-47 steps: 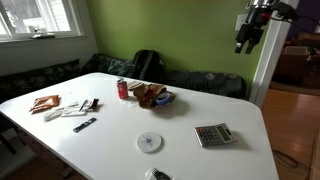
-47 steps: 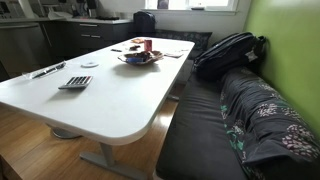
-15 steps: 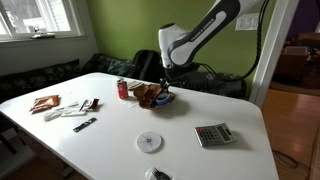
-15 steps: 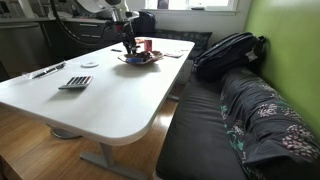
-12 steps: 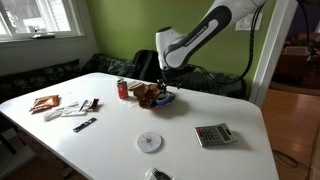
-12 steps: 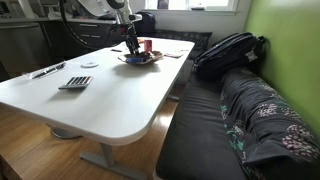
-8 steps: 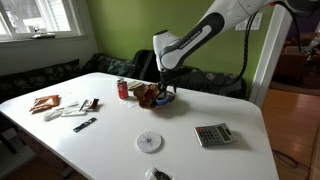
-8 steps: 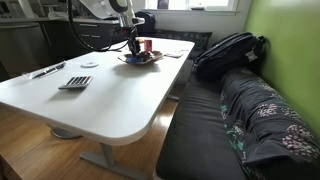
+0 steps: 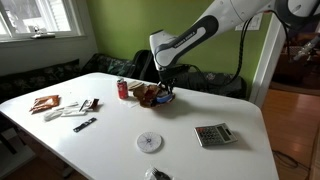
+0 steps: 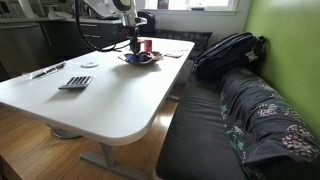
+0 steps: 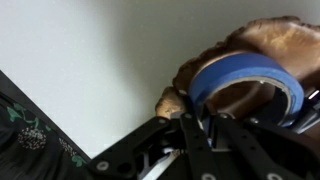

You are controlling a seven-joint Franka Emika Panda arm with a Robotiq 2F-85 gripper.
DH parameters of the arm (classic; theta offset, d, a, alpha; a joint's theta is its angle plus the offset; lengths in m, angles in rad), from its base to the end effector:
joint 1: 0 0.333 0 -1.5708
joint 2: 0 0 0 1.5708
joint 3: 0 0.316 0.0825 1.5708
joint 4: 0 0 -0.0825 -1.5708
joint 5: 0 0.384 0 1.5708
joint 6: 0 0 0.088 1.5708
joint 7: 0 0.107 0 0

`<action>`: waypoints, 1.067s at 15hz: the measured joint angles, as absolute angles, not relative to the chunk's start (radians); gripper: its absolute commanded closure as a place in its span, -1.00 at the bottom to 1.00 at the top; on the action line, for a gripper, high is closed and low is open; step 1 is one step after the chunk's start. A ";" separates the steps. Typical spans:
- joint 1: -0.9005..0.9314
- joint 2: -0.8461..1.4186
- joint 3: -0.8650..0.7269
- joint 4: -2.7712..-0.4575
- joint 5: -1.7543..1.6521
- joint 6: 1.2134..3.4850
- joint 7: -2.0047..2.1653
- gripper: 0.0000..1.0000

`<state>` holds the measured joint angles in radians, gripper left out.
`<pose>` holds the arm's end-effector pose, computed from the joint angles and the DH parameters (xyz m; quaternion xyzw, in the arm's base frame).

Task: Shift the tape to the table

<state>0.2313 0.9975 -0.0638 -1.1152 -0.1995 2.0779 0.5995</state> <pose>0.7552 0.1329 0.2000 0.9820 -0.1501 0.0270 0.1111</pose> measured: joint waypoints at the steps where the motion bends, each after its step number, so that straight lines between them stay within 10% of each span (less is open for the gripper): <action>1: 0.231 0.998 -0.063 -1.103 -0.194 2.073 0.585 0.94; 16: 0.250 0.765 -0.091 -1.338 -0.173 1.985 0.507 0.94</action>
<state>0.2497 0.7645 -0.0907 -1.3377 -0.1733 1.9854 0.5068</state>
